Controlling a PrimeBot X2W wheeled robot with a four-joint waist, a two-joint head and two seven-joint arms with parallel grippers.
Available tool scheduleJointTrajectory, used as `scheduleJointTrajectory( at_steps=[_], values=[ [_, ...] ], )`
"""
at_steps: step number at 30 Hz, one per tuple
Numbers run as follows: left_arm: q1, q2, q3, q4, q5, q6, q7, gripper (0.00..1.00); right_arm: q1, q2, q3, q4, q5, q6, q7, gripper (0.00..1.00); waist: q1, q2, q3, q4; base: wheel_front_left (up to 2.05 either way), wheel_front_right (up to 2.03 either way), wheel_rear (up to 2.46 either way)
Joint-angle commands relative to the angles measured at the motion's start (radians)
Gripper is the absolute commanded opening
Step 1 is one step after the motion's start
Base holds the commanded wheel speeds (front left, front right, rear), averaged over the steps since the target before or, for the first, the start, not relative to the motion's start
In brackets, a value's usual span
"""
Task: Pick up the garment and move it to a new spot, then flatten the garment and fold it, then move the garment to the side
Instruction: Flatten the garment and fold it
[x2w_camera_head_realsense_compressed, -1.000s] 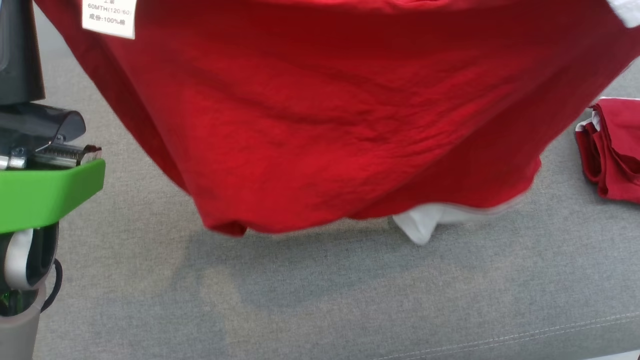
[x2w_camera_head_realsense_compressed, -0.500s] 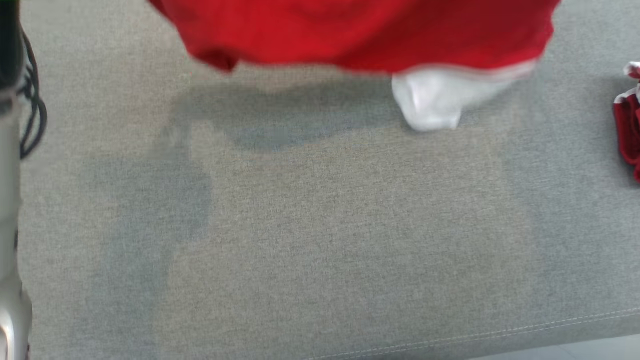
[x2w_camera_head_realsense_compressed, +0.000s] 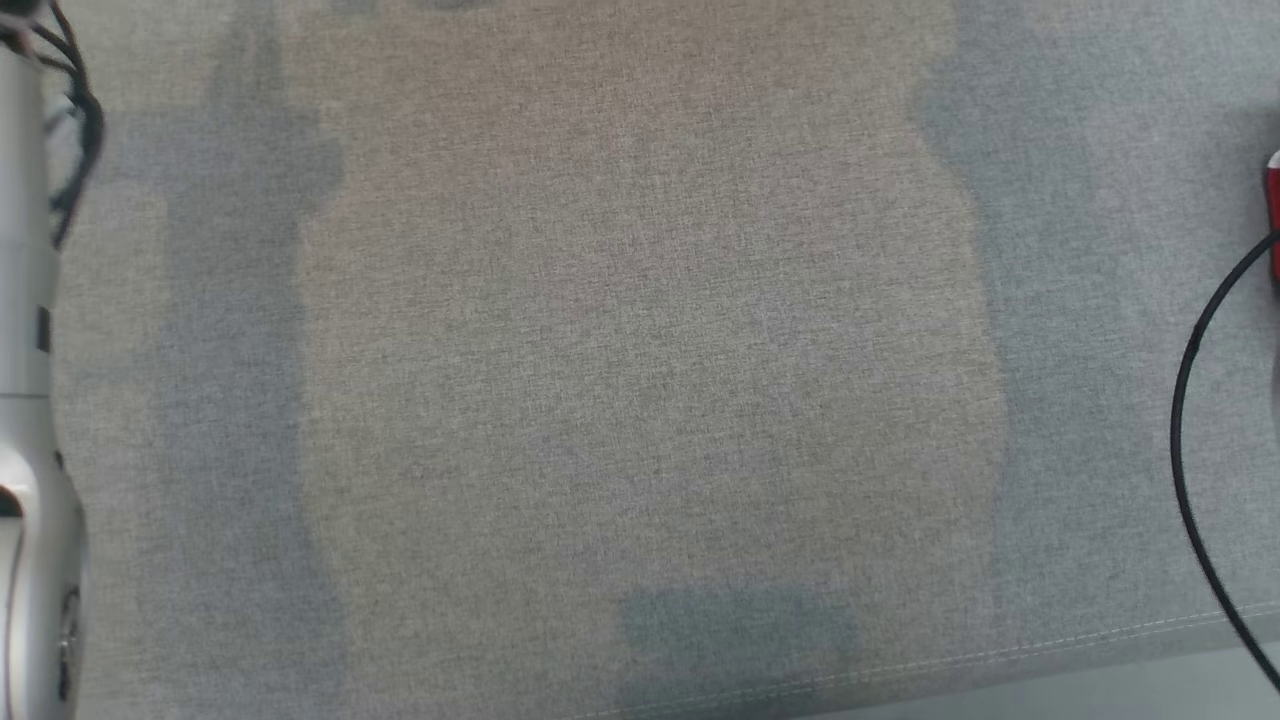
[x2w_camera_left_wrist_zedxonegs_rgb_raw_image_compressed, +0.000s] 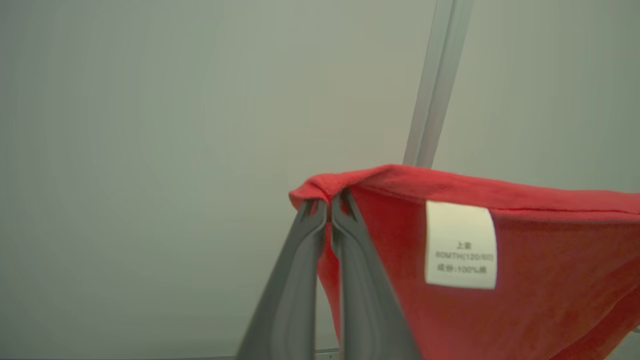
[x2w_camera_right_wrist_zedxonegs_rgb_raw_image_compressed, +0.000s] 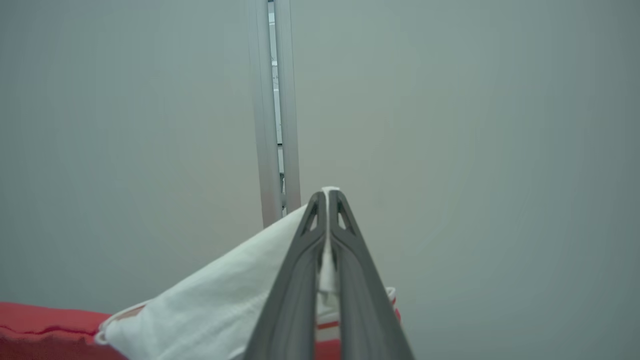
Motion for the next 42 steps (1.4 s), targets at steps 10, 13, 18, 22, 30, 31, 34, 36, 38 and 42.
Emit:
scheduleJointTrajectory(
  at_steps=[10, 13, 18, 22, 30, 31, 34, 36, 38, 42],
  values=[
    [0.177, -0.072, -0.009, 0.316, -0.108, -0.034, -0.035, 0.00, 0.239, 0.037, 0.037, 0.257, 0.148, -0.001, -0.008, 0.00, -0.0001, 0.0000, 0.036, -0.008, 0.00, 0.00, 0.00],
    [0.213, -0.084, -0.014, 0.346, -0.129, -0.034, -0.050, 0.00, 0.291, 0.038, 0.043, 0.270, 0.179, -0.001, -0.010, 0.00, -0.0001, 0.0000, 0.033, -0.009, 0.00, 0.00, 0.00],
    [0.282, -0.086, -0.055, 0.325, -0.169, -0.035, -0.087, 0.00, 0.409, 0.027, 0.062, 0.202, 0.242, -0.001, -0.008, 0.00, -0.0001, 0.0000, 0.020, -0.003, 0.00, 0.00, 0.00],
    [0.350, -0.062, -0.096, 0.274, -0.172, -0.035, -0.115, 0.00, 0.531, 0.012, 0.094, 0.092, 0.284, -0.001, -0.008, 0.00, -0.0001, 0.0000, -0.017, -0.002, 0.00, 0.00, 0.00],
    [0.637, -0.007, -0.081, 0.024, -0.106, -0.024, -0.121, 0.00, 0.923, -0.032, 0.099, -0.174, 0.390, -0.001, -0.009, 0.00, -0.0001, 0.0000, -0.113, 0.005, 0.00, 0.00, 0.00],
    [0.682, -0.002, -0.070, -0.022, -0.097, -0.015, -0.121, 0.00, 0.975, -0.037, 0.095, -0.203, 0.403, -0.001, -0.009, 0.00, -0.0001, 0.0000, -0.121, 0.004, 0.00, 0.00, 0.00],
    [0.833, 0.008, -0.054, -0.161, -0.067, 0.023, -0.121, 0.00, 1.120, -0.042, 0.082, -0.293, 0.442, -0.001, -0.005, 0.00, -0.0001, 0.0000, -0.150, 0.000, 0.00, 0.00, 0.00],
    [0.945, 0.022, -0.047, -0.251, -0.064, 0.060, -0.121, 0.00, 1.212, -0.049, 0.071, -0.363, 0.448, -0.001, 0.010, 0.00, -0.0001, 0.0000, -0.168, -0.006, 0.00, 0.00, 0.00],
    [1.040, 0.036, -0.034, -0.362, -0.068, 0.107, -0.107, 0.00, 1.301, -0.051, 0.049, -0.434, 0.455, -0.001, 0.039, 0.00, -0.0001, 0.0000, -0.185, -0.009, 0.00, 0.00, 0.00],
    [1.233, 0.078, -0.012, -0.598, -0.072, 0.214, -0.028, 0.00, 1.473, -0.047, -0.014, -0.595, 0.437, -0.001, 0.133, 0.00, -0.0001, 0.0000, -0.216, -0.006, 0.00, 0.00, 0.00]
  ],
)
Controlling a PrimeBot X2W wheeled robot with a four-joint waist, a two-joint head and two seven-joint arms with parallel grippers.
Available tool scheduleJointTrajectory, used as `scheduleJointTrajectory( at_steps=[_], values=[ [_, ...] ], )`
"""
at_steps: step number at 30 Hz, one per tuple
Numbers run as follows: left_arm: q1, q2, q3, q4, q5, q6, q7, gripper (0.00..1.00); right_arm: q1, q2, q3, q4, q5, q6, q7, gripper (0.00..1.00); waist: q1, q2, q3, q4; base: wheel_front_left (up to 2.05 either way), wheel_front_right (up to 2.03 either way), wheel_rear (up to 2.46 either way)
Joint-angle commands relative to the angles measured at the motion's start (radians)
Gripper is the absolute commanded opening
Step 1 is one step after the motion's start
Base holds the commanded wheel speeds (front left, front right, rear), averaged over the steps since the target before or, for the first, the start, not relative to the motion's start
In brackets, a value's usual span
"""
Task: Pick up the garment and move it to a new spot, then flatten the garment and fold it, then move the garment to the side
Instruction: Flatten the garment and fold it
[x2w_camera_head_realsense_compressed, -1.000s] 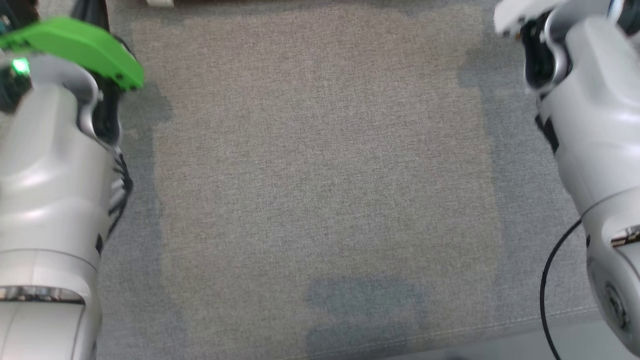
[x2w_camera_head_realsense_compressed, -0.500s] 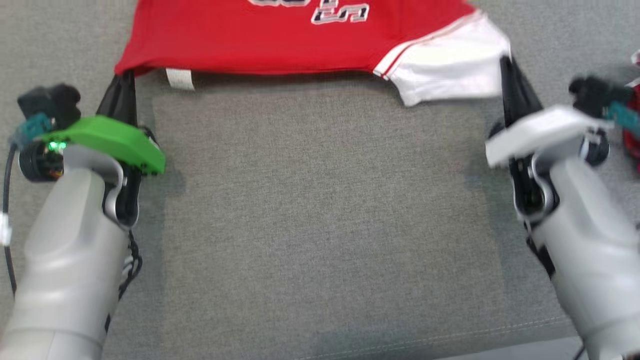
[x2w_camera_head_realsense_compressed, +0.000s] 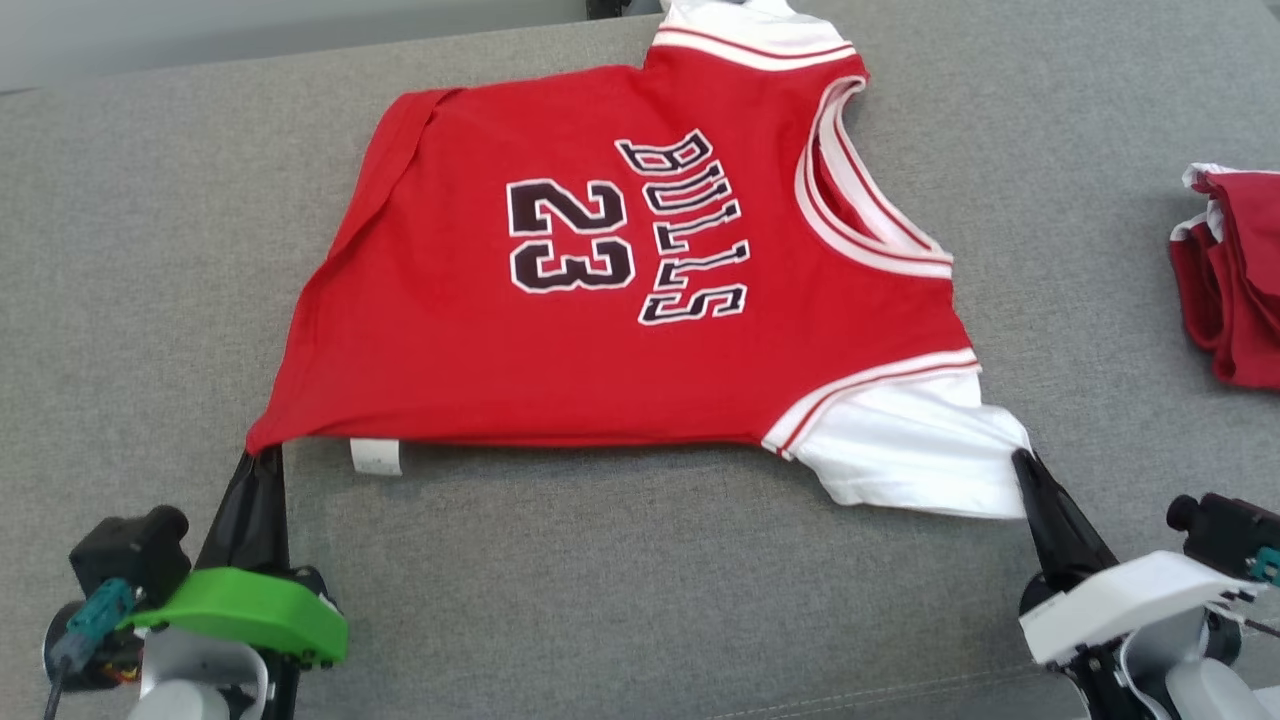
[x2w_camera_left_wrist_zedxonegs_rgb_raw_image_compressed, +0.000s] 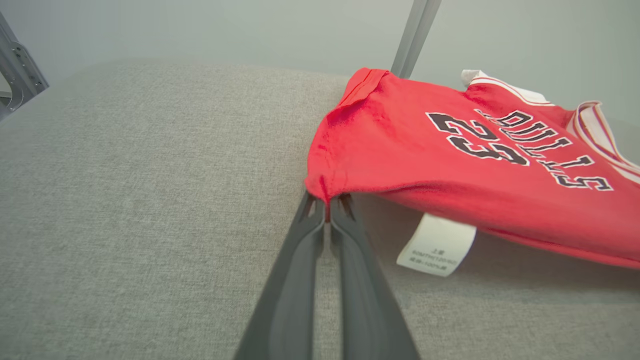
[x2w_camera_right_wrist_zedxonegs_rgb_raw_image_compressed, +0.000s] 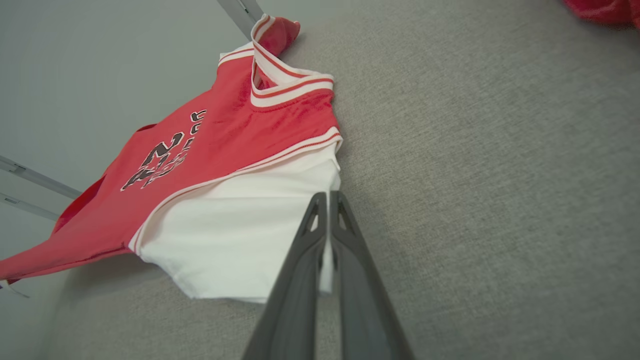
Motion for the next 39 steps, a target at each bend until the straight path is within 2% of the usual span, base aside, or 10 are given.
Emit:
scheduleJointTrajectory(
  at_steps=[1, 5, 9, 14, 20, 26, 33, 39],
  values=[
    [0.072, 0.027, 0.012, -0.084, 0.005, 0.041, 0.033, 0.00, 0.066, -0.001, -0.034, -0.062, -0.019, -0.002, 0.040, 0.00, 0.0000, 0.0000, -0.031, 0.000, 0.00, 0.00, 0.00],
    [0.227, 0.065, 0.018, -0.306, 0.015, 0.136, 0.130, 0.00, 0.227, 0.030, -0.137, -0.220, -0.072, -0.002, 0.173, 0.00, 0.0000, 0.0000, -0.058, 0.005, 0.00, 0.00, 0.00],
    [0.352, 0.086, 0.018, -0.473, 0.023, 0.222, 0.216, 0.00, 0.361, 0.083, -0.236, -0.363, -0.145, -0.002, 0.328, 0.00, 0.0000, 0.0000, -0.084, 0.008, 0.00, 0.00, 0.00],
    [0.435, 0.110, 0.016, -0.594, 0.037, 0.281, 0.284, 0.00, 0.450, 0.143, -0.339, -0.503, -0.219, -0.002, 0.492, 0.00, 0.0000, 0.0000, -0.093, 0.013, 0.00, 0.00, 0.00],
    [0.436, 0.117, 0.006, -0.615, 0.032, 0.290, 0.319, 0.00, 0.433, 0.172, -0.369, -0.547, -0.239, -0.002, 0.579, 0.00, 0.0000, 0.0000, -0.091, 0.015, 0.00, 0.00, 0.00],
    [0.369, 0.141, -0.017, -0.589, 0.030, 0.255, 0.363, 0.00, 0.354, 0.177, -0.358, -0.552, -0.255, -0.002, 0.637, 0.00, 0.0000, 0.0000, -0.067, 0.017, 0.00, 0.00, 0.00],
    [0.226, 0.176, -0.041, -0.530, 0.040, 0.193, 0.416, 0.00, 0.137, 0.111, -0.280, -0.503, -0.286, -0.001, 0.679, 0.00, 0.0000, 0.0000, 0.033, 0.012, 0.00, 0.00, 0.00],
    [0.109, 0.137, -0.063, -0.427, 0.015, 0.145, 0.405, 0.00, -0.035, 0.075, -0.217, -0.385, -0.291, -0.001, 0.665, 0.00, 0.0000, 0.0000, 0.134, 0.035, 0.00, 0.00, 0.00]
  ],
)
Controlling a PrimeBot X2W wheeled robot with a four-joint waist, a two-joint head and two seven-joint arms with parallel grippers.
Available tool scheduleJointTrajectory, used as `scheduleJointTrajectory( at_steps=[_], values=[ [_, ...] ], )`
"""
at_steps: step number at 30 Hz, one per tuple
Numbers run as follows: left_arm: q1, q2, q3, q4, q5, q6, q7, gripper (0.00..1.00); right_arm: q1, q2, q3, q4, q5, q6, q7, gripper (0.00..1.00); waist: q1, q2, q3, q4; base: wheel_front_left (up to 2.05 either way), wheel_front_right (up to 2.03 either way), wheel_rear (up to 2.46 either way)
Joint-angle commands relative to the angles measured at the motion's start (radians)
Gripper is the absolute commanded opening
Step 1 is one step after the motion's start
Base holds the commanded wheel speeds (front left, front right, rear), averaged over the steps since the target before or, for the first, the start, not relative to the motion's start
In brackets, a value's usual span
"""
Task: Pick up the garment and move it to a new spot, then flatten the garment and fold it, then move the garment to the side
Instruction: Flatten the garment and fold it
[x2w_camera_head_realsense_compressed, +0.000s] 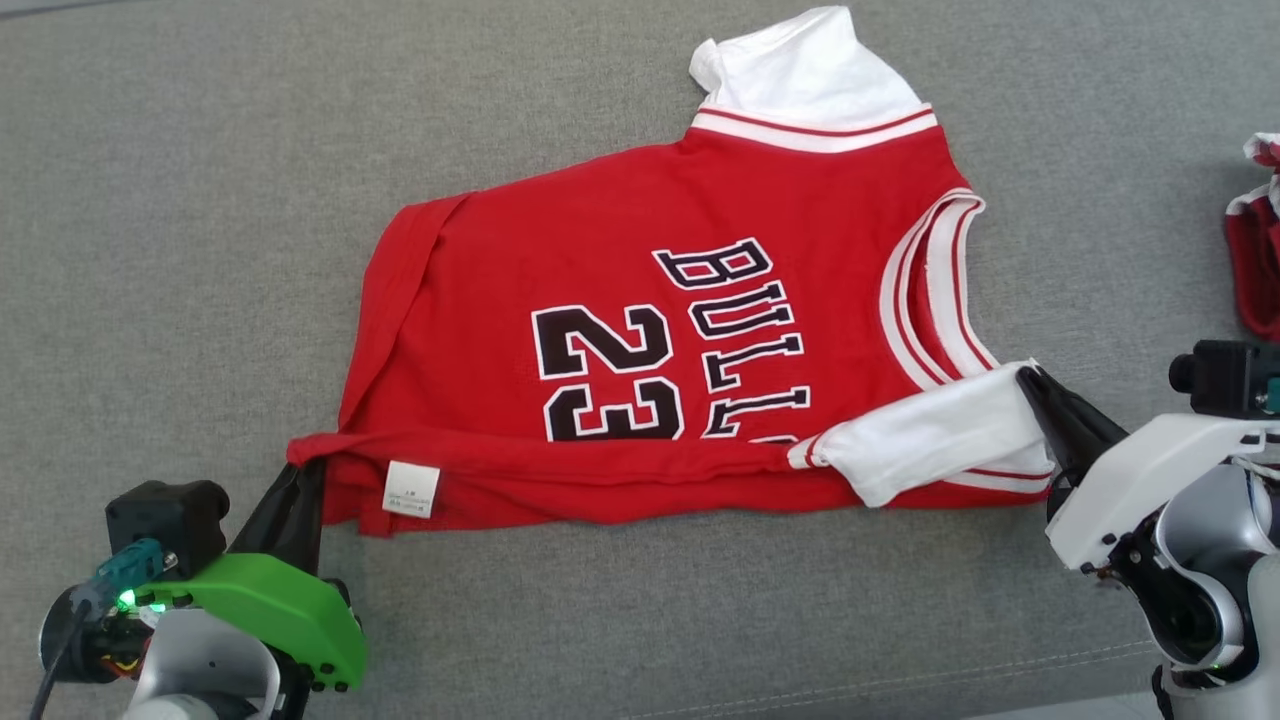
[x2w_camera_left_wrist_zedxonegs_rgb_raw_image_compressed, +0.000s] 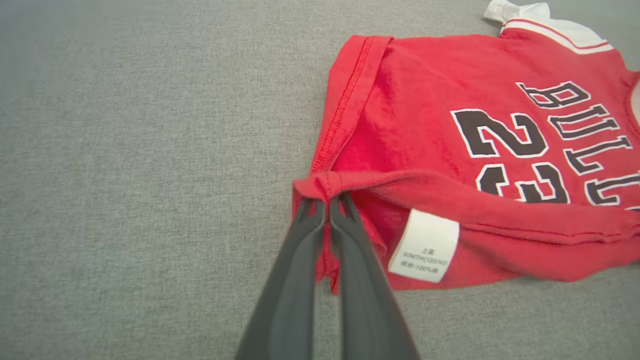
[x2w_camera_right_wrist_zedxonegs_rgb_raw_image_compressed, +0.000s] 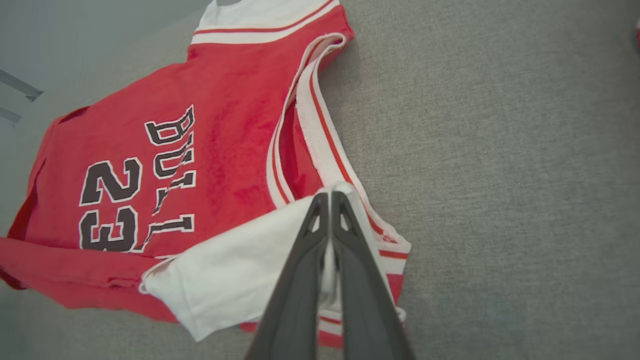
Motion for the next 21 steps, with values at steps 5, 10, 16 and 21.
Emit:
scheduleJointTrajectory(
  at_steps=[5, 10, 16, 21],
  values=[
    [-0.062, -0.031, -0.012, 0.070, -0.020, -0.031, -0.033, 0.00, -0.082, 0.004, -0.005, 0.067, -0.001, 0.000, -0.071, 0.00, 0.0001, 0.0000, 0.090, 0.024, 0.00, 0.00, 0.00],
    [-0.098, -0.054, -0.021, 0.115, -0.027, -0.060, -0.068, 1.00, -0.128, 0.020, 0.002, 0.126, 0.013, 0.000, -0.157, 0.00, 0.0001, 0.0000, 0.103, 0.028, 0.00, 0.00, 0.00],
    [-0.106, -0.092, -0.005, 0.137, -0.033, -0.067, -0.159, 1.00, -0.128, 0.028, -0.013, 0.155, 0.018, 0.000, -0.320, 1.00, 0.0001, 0.0000, 0.083, 0.027, 0.00, 0.00, 0.00],
    [-0.111, -0.123, 0.017, 0.138, -0.034, -0.072, -0.249, 1.00, -0.115, 0.032, -0.039, 0.161, -0.008, 0.000, -0.442, 1.00, 0.0001, 0.0000, 0.057, 0.025, 0.00, 0.00, 0.00]
  ],
)
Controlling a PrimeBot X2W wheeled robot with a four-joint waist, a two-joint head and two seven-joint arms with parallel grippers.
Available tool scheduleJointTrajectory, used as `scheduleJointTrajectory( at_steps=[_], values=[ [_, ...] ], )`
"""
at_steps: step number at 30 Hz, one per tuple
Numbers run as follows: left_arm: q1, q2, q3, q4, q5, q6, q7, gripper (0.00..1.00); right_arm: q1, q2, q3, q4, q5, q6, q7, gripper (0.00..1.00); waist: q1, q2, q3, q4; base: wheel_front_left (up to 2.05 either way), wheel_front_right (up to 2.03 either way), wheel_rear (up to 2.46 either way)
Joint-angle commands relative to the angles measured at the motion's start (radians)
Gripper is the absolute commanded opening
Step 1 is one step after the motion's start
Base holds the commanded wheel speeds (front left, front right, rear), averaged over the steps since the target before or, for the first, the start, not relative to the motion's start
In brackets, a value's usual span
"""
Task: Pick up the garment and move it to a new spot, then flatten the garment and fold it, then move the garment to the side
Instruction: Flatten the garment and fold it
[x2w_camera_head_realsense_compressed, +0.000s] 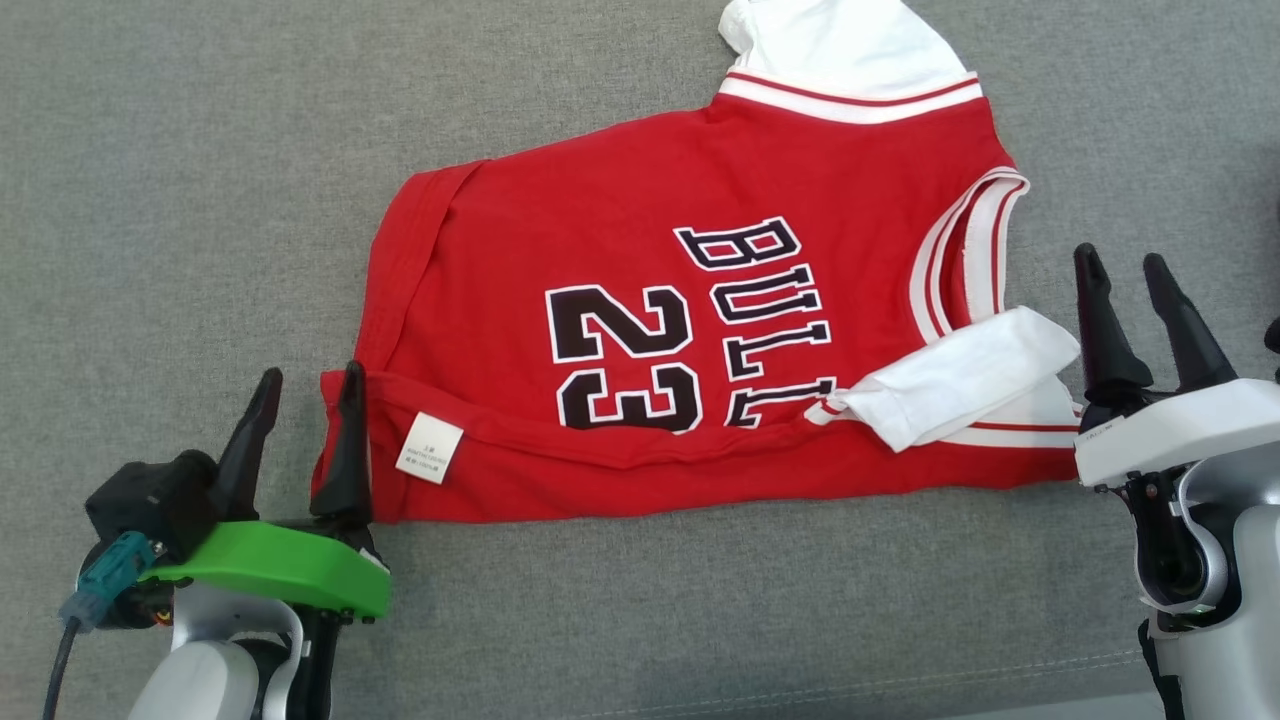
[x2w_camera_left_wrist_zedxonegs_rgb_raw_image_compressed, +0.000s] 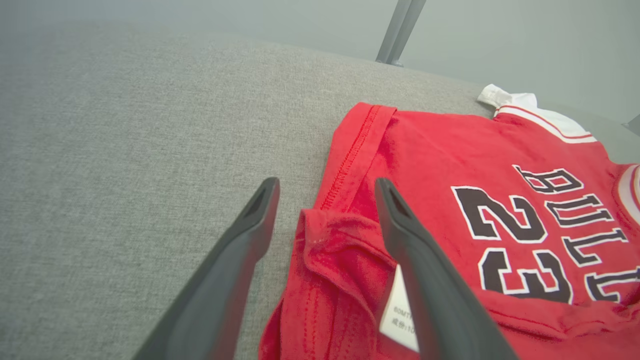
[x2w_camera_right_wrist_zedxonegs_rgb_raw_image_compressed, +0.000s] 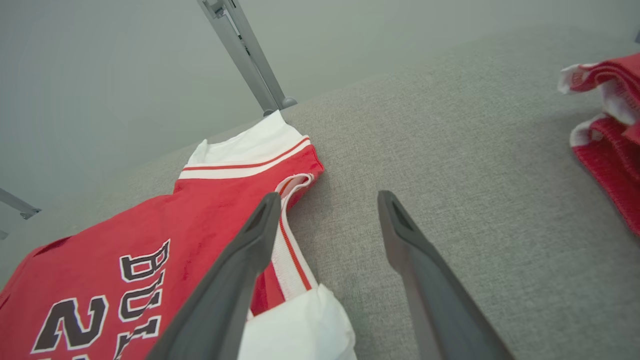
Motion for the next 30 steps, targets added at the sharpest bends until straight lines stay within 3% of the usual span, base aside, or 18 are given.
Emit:
scheduleJointTrajectory(
  at_steps=[1, 5, 10, 17, 30],
  values=[
    [-0.021, -0.005, 0.011, 0.000, 0.011, 0.000, -0.031, 1.00, 0.009, -0.001, -0.007, 0.000, -0.022, 0.000, -0.035, 1.00, 0.0000, 0.0000, -0.019, -0.002, 0.00, 0.00, 0.00],
    [-0.056, -0.022, 0.041, -0.004, 0.043, -0.006, -0.164, 1.00, 0.020, -0.024, 0.003, -0.019, -0.130, 0.000, -0.189, 1.00, 0.0000, 0.0000, -0.052, -0.003, 0.00, 0.00, 0.00],
    [-0.096, -0.032, 0.079, 0.000, 0.106, 0.013, -0.231, 1.00, 0.034, -0.044, 0.030, -0.029, -0.214, 0.000, -0.294, 1.00, 0.0000, 0.0000, -0.085, 0.000, 0.00, 0.00, 0.00],
    [-0.044, -0.042, 0.114, 0.030, 0.152, -0.004, -0.247, 1.00, 0.090, -0.028, 0.055, -0.030, -0.261, 0.000, -0.339, 1.00, 0.0000, 0.0000, -0.123, -0.012, 0.00, 0.00, 0.00],
    [0.016, -0.056, 0.117, 0.066, 0.172, -0.038, -0.247, 1.00, 0.091, -0.021, 0.065, 0.012, -0.251, 0.000, -0.358, 1.00, 0.0000, 0.0000, -0.127, -0.008, 0.00, 0.00, 0.00]
  ],
)
